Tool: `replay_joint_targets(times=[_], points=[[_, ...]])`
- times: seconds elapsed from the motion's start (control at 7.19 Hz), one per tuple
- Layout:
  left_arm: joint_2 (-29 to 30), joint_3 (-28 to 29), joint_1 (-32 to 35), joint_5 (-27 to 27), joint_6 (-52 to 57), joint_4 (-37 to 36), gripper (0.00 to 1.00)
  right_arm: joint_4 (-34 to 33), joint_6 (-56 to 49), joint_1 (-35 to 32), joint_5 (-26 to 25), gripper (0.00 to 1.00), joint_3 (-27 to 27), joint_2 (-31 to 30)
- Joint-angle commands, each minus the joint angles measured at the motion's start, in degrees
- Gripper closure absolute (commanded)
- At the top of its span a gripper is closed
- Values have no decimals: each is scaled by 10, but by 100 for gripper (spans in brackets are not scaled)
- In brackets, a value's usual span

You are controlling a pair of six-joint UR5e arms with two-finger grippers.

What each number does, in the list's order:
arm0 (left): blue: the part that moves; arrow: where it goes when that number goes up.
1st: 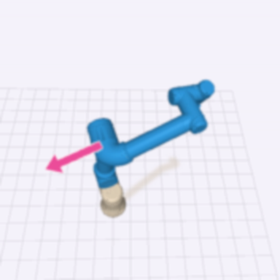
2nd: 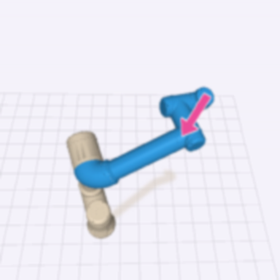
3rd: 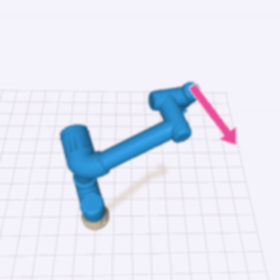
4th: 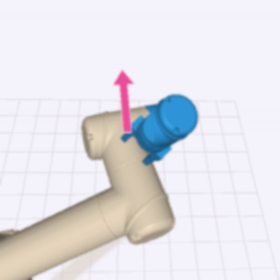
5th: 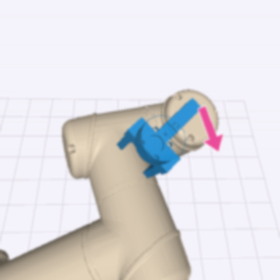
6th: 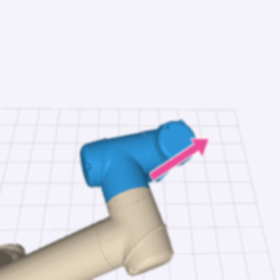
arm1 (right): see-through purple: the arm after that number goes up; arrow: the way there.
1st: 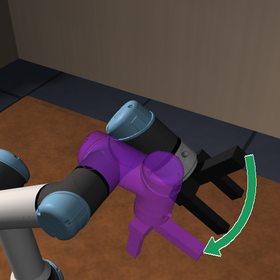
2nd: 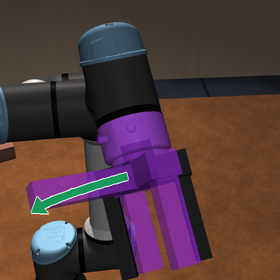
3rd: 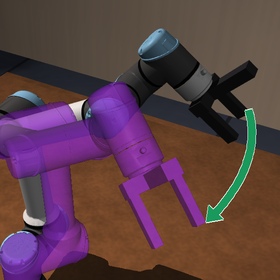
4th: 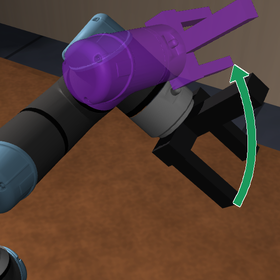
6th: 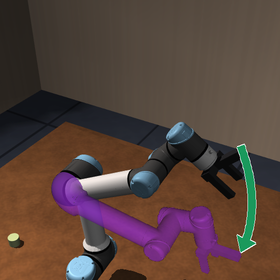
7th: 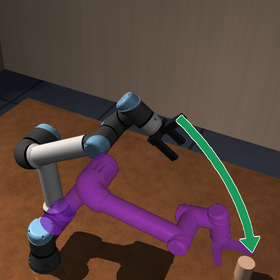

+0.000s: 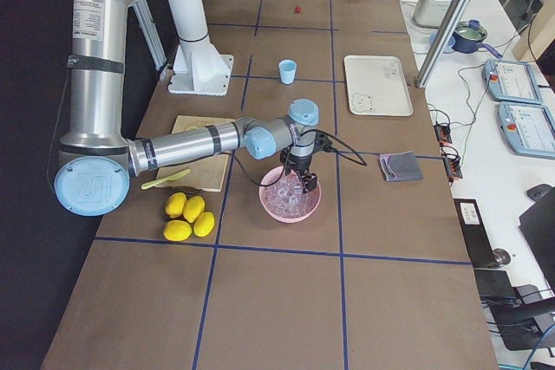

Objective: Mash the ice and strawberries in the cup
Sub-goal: 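Lower the right gripper into the pink bowl and grasp an ice cube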

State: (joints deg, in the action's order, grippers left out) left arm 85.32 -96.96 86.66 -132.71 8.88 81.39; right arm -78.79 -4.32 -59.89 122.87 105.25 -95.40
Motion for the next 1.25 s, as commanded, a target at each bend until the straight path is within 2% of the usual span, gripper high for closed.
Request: replay_joint_targets(times=[0.0,0.28,0.56,0.7,0.83,1.11], points=[[0,0,0,0,0,0,0,0,-4,2,-1,10,-14,0],[2,0,0,0,0,0,0,0,-8,1,-1,23,-21,-2],[2,-1,0,0,0,0,0,-1,-16,0,2,70,-20,0],[2,-1,0,0,0,0,0,-1,-16,-1,8,79,-16,3],[2,-2,0,0,1,0,0,-1,-16,-10,9,79,-15,5],[2,-2,0,0,0,0,0,-2,-16,-28,12,89,-8,6]])
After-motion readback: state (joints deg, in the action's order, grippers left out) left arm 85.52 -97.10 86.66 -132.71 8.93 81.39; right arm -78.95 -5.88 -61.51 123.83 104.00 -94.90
